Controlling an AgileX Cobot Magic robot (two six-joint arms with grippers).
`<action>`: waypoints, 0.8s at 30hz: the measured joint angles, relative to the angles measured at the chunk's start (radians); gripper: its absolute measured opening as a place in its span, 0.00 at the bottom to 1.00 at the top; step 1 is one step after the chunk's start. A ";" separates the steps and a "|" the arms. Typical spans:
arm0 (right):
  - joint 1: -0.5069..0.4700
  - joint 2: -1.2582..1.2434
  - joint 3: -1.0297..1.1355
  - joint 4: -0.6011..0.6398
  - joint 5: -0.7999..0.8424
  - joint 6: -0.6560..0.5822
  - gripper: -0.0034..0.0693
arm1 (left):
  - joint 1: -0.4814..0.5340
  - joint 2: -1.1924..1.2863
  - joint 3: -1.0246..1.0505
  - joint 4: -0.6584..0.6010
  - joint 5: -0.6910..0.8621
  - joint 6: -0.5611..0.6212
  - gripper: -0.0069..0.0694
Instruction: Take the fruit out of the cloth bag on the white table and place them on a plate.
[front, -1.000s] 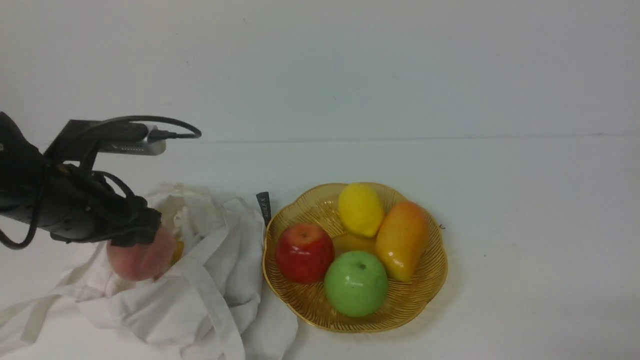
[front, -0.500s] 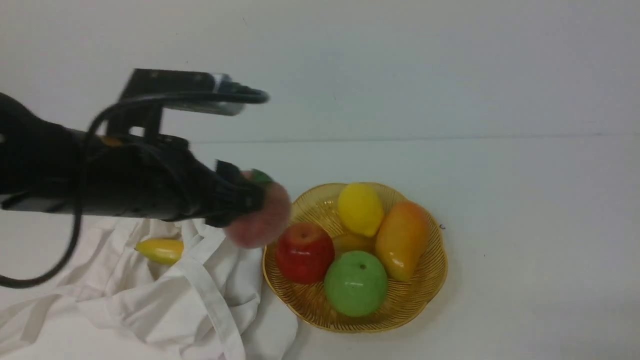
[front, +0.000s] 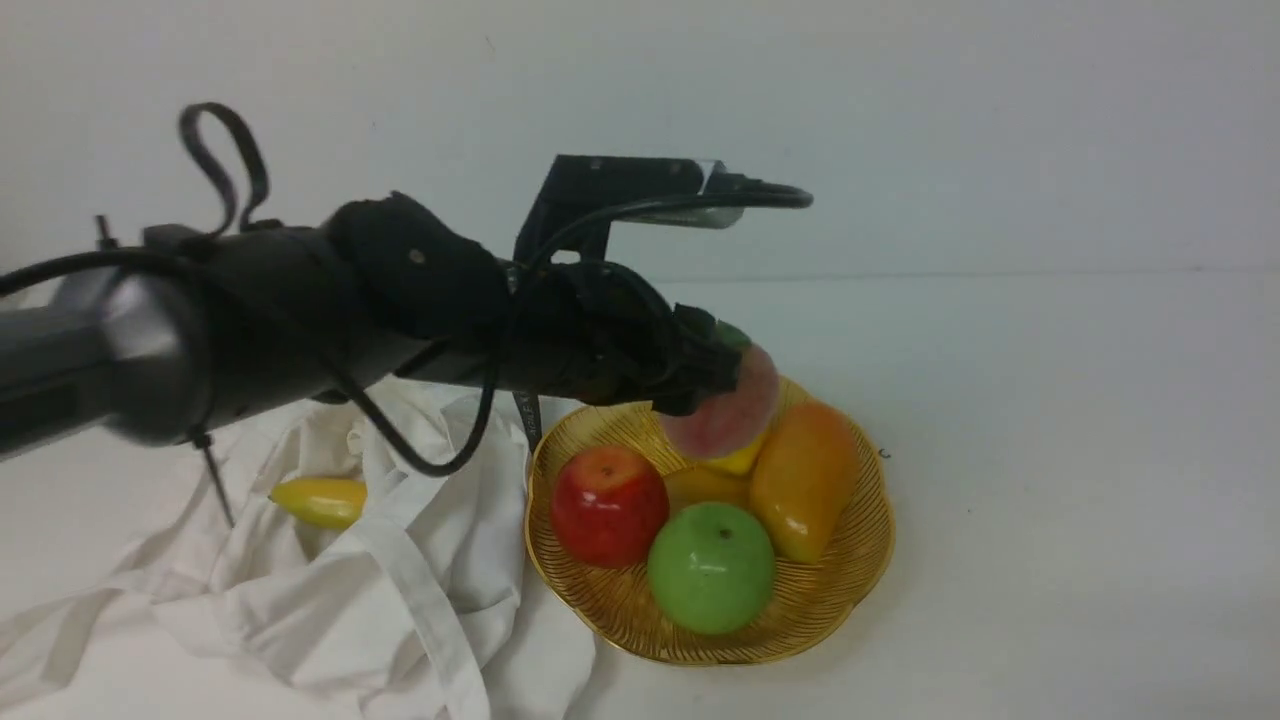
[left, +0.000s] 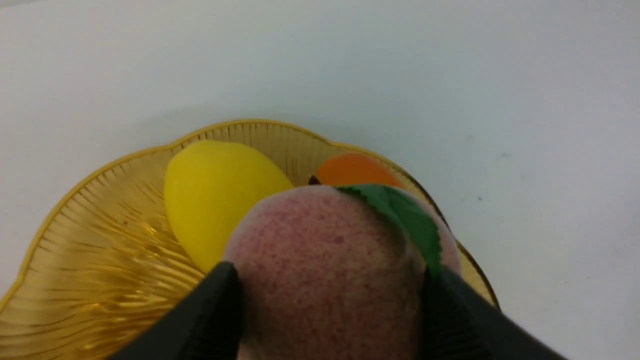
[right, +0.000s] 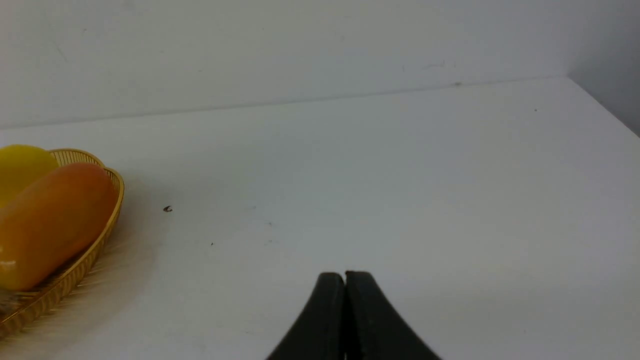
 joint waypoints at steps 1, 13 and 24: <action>0.000 0.000 0.000 0.000 0.000 0.000 0.03 | 0.000 0.020 -0.007 0.000 -0.003 0.000 0.62; 0.000 0.000 0.000 0.000 0.000 0.000 0.03 | 0.000 0.076 -0.016 0.006 -0.048 0.005 0.86; 0.000 0.000 0.000 0.000 0.000 0.000 0.03 | 0.026 -0.064 -0.016 0.227 0.041 -0.034 0.86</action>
